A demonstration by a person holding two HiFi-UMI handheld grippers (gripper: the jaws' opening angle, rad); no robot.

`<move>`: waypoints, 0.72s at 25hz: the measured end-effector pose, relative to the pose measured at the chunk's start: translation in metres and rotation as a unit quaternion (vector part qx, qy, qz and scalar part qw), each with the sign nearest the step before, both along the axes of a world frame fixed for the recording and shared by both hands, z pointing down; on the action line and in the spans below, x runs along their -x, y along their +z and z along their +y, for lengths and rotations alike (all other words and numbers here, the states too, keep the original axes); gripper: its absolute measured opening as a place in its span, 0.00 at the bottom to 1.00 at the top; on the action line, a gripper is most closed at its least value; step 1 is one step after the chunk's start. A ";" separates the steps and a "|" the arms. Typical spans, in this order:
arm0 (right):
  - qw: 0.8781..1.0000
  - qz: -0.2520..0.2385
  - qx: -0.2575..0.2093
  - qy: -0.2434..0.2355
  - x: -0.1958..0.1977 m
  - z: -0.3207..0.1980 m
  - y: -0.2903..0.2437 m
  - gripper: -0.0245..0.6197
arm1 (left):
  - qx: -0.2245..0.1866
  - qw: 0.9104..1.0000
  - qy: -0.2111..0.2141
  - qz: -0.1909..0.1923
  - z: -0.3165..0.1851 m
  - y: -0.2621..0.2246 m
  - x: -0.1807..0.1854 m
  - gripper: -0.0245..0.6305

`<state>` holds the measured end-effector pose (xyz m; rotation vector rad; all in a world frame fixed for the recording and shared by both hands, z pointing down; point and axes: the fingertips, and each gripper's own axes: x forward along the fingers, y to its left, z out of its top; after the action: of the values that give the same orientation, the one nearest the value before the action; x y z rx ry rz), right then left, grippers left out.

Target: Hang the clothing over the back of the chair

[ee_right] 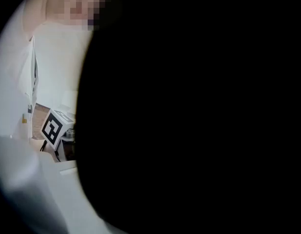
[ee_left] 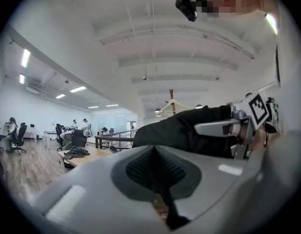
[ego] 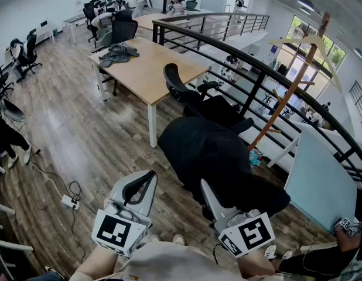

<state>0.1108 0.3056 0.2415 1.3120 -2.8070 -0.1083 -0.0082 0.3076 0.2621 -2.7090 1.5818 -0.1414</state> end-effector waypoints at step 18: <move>1.000 -0.010 0.014 -0.010 -0.004 0.004 0.008 0.23 | -0.013 1.000 -0.002 -0.003 0.000 0.000 -0.006 0.04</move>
<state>0.1144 0.3093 0.2499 1.2875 -2.8274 -0.0583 -0.0020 0.3074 0.2621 -2.6838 1.5770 -0.1284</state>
